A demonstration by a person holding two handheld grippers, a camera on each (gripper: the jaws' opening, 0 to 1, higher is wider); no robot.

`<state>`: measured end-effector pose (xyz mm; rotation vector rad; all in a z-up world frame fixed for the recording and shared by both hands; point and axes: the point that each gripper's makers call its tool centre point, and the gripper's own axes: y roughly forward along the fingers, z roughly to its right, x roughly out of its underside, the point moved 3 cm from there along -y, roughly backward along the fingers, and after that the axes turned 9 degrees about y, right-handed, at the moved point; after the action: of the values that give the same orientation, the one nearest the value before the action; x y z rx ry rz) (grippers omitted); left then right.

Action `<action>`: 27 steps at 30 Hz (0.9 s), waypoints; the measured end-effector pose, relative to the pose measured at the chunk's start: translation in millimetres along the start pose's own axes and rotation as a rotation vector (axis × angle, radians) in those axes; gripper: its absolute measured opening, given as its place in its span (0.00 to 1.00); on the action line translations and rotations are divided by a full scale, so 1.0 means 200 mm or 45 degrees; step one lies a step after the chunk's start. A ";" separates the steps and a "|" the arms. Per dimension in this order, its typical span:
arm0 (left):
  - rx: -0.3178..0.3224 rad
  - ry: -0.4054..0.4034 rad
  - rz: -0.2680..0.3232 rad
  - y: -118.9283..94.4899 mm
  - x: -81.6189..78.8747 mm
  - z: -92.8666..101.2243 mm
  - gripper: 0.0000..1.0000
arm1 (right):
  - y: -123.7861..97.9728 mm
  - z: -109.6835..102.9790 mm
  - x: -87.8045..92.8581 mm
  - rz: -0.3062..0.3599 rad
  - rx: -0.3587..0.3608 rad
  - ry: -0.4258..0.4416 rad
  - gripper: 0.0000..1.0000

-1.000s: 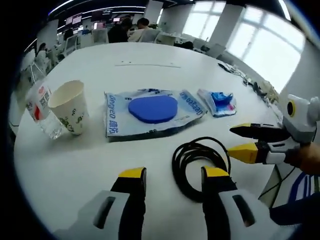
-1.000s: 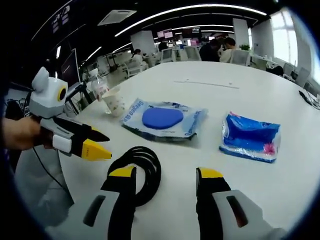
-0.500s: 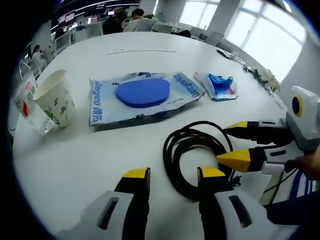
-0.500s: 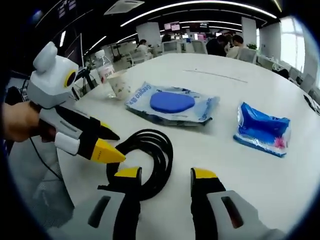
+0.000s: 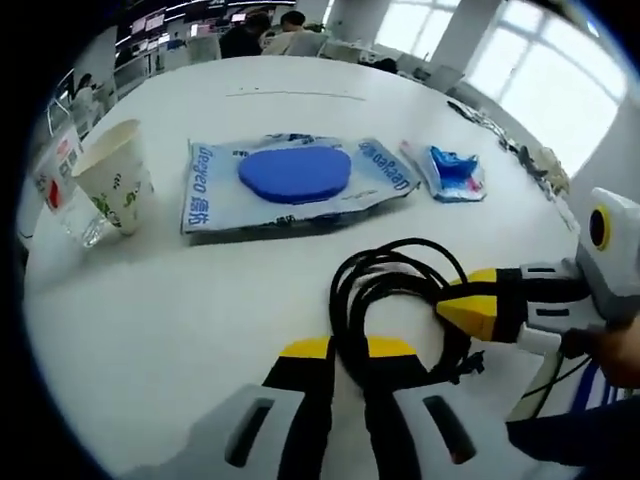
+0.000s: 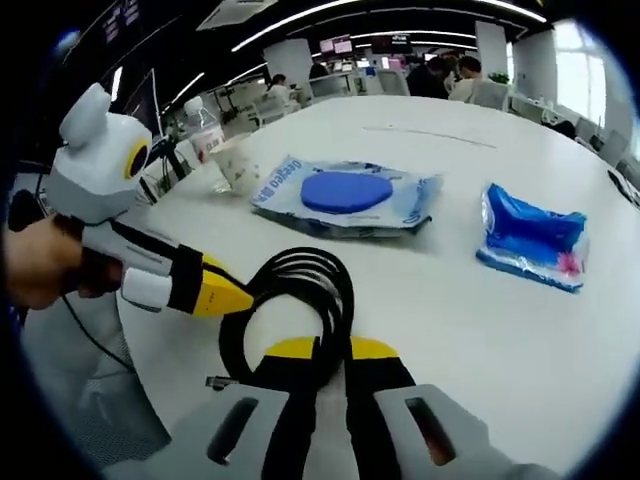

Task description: Arrange the tabletop items into an orderly group along one side of the table until the central work area is clear of visible clutter.

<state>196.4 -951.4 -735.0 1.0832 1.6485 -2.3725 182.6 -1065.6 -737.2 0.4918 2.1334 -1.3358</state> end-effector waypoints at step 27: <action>0.153 0.076 0.142 0.00 -0.40 0.37 0.04 | -0.38 0.28 -0.20 0.213 0.046 0.279 0.00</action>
<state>219.8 -1039.4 -675.1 1.2428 1.4370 -2.4164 184.5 -1149.2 -679.0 0.8466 2.1879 -1.2774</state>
